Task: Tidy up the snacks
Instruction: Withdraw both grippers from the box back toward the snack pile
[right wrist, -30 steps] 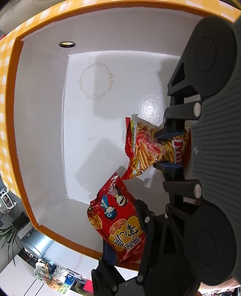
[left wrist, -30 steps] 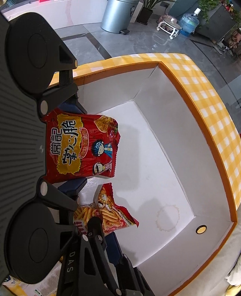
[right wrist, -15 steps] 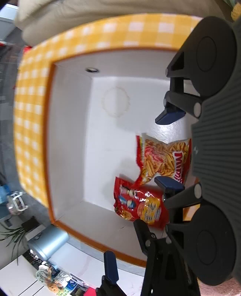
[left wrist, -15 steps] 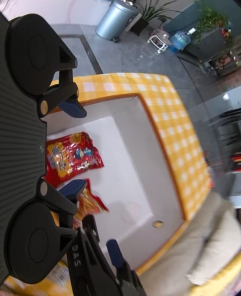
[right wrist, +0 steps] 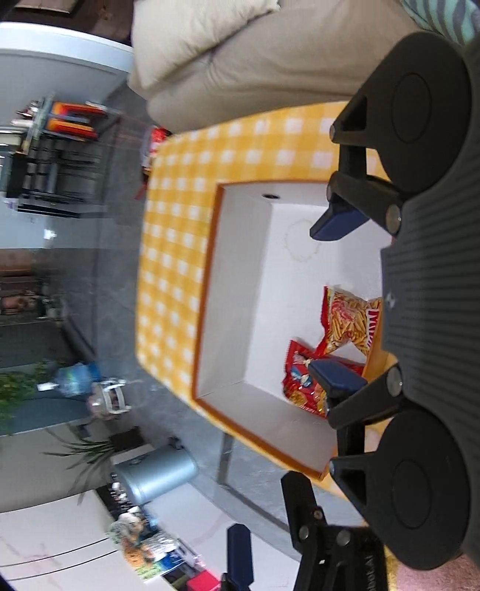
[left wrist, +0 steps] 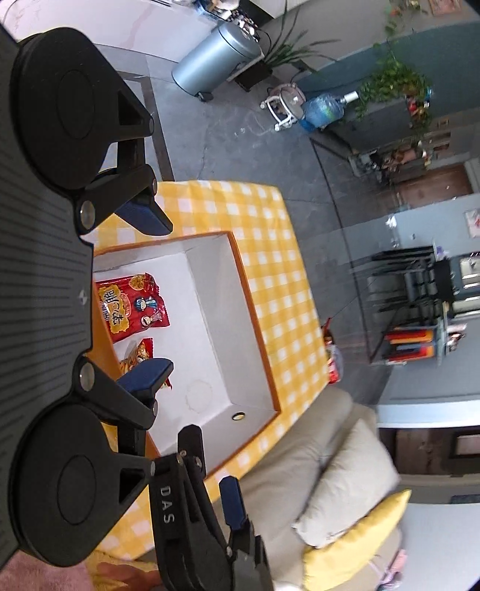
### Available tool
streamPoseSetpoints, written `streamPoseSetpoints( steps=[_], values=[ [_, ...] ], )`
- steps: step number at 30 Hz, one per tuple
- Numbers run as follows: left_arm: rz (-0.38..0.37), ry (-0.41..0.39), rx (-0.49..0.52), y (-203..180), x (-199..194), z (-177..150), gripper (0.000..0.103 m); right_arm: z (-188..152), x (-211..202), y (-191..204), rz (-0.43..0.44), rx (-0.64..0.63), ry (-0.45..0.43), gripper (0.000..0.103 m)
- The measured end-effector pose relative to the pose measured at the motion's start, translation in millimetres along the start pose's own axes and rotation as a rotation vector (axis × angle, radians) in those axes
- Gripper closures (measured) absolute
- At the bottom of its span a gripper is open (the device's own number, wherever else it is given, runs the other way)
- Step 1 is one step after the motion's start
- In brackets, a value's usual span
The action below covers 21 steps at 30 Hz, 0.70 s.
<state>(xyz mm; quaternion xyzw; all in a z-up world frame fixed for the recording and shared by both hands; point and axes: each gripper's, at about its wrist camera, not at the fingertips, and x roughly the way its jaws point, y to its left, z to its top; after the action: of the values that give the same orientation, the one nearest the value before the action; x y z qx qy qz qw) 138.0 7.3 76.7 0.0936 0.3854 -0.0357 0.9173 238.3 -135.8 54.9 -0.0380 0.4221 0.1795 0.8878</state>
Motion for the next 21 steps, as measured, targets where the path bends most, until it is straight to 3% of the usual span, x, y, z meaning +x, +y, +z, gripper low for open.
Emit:
streamPoseSetpoints(
  steps=[10,15,21],
  values=[
    [-0.045,-0.040,-0.111,-8.2,-42.2,-52.3,0.014,-62.2,-55.5,14.3,0.011,0.035,-0.128,0.034],
    [-0.076,-0.050,-0.165,-16.3,-53.4,-76.6,0.014,-93.9,-69.5,18.4,0.053,0.077,-0.106,0.034],
    [-0.136,0.043,-0.213,-24.7,-47.8,-105.7,0.020,-135.6,-72.2,18.3,0.038,0.100,-0.039,0.034]
  ],
)
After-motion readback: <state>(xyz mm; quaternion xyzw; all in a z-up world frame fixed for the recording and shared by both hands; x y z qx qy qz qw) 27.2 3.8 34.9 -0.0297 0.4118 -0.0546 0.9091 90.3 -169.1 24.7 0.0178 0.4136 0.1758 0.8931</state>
